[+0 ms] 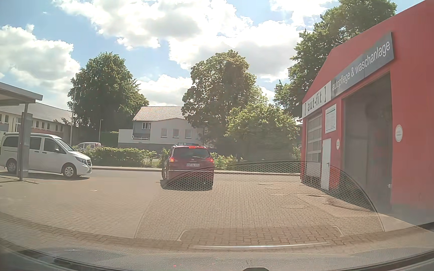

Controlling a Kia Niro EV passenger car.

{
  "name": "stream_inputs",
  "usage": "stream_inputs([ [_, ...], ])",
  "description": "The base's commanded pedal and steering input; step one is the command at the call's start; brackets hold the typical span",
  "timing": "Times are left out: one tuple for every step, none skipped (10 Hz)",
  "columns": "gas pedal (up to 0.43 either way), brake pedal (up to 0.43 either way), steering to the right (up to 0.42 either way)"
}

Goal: Follow the waypoints while adhering to traffic rules and regulations

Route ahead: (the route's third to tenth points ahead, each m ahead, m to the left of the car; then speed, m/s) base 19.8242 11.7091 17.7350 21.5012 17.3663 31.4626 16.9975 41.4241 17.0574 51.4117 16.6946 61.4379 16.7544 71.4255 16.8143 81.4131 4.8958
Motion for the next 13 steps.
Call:
stream_inputs([
  [0.000, 0.030, 0.002],
  [0.000, 0.134, 0.002],
  [0.000, 0.226, -0.001],
  [0.000, 0.232, -0.004],
  [0.000, 0.238, -0.004],
  [0.000, 0.226, -0.004],
  [0.000, 0.232, -0.003],
  [0.000, 0.226, -0.003],
  [0.000, 0.220, -0.003],
  [0.000, 0.201, -0.003],
  [0.000, 0.201, -0.004],
  [0.000, 0.201, -0.007],
  [0.000, 0.201, -0.010],
])
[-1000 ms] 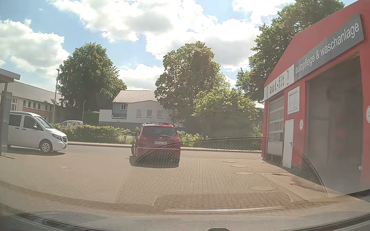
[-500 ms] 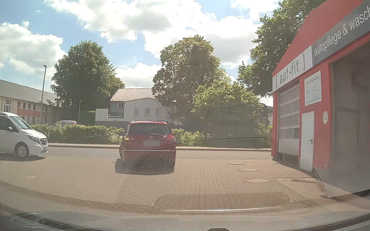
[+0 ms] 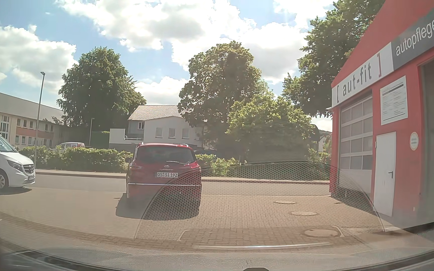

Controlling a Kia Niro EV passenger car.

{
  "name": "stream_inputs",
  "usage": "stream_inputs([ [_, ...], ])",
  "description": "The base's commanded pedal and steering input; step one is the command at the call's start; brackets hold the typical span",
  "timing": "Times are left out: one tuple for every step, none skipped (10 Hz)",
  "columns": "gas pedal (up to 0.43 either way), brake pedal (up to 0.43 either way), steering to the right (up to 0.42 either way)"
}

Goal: Follow the waypoints while adhering to traffic rules and regulations

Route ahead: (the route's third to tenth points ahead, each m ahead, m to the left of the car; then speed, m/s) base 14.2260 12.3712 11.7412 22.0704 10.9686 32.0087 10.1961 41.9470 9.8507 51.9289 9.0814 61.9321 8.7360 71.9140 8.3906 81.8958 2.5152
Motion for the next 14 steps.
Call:
stream_inputs([
  [0.000, 0.201, -0.010],
  [0.000, 0.195, -0.010],
  [0.000, 0.189, -0.010],
  [0.000, 0.189, -0.010],
  [0.000, 0.189, -0.010],
  [0.000, 0.165, -0.010],
  [0.000, 0.049, -0.010],
  [0.000, 0.000, -0.010],
  [0.000, 0.000, -0.010],
  [0.000, 0.000, -0.010],
  [0.098, 0.000, -0.010],
  [0.169, 0.000, -0.009],
  [0.177, 0.000, -0.010],
  [0.220, 0.000, -0.010],
])
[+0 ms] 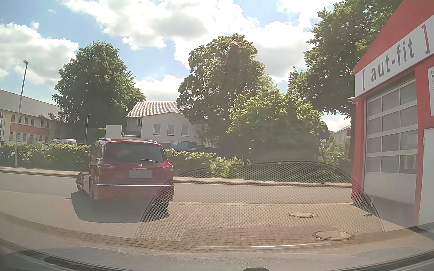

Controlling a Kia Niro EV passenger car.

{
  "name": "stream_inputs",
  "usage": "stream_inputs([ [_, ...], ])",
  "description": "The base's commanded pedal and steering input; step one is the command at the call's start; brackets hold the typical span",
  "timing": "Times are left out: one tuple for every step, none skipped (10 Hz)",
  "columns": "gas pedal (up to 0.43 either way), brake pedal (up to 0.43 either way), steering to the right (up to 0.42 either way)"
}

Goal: Follow the waypoints while adhering to traffic rules and regulations

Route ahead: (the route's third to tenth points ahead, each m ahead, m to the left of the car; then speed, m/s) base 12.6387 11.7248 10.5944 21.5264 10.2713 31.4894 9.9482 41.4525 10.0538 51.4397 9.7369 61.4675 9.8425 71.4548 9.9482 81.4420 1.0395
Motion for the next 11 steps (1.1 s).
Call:
stream_inputs([
  [0.220, 0.000, -0.010],
  [0.220, 0.000, -0.009],
  [0.220, 0.000, -0.010],
  [0.220, 0.000, -0.008],
  [0.228, 0.000, -0.006],
  [0.240, 0.000, -0.001],
  [0.260, 0.000, 0.005],
  [0.268, 0.000, 0.011],
  [0.268, 0.000, 0.014],
  [0.268, 0.000, 0.014],
  [0.268, 0.000, 0.015],
])
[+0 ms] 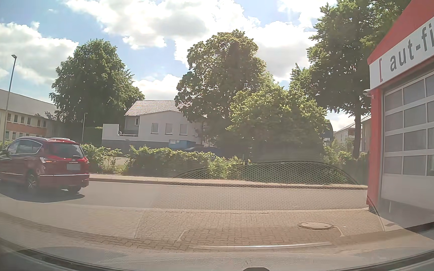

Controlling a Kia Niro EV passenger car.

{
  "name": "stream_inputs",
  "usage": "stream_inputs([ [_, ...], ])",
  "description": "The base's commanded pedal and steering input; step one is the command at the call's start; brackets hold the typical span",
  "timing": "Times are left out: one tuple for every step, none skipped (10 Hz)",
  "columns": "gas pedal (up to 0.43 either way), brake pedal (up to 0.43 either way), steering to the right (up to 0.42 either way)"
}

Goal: Follow the waypoints while adhering to traffic rules and regulations

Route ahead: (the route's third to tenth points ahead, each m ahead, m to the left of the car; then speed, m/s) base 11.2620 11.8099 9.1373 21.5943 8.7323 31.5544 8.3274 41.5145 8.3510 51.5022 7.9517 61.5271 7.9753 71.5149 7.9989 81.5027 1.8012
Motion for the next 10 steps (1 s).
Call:
stream_inputs([
  [0.268, 0.000, 0.015],
  [0.268, 0.000, 0.014],
  [0.268, 0.000, 0.009],
  [0.268, 0.000, 0.003],
  [0.268, 0.000, 0.000],
  [0.268, 0.000, -0.001],
  [0.118, 0.000, -0.005],
  [0.000, 0.000, -0.009],
  [0.000, 0.000, -0.014],
  [0.000, 0.000, -0.025],
])
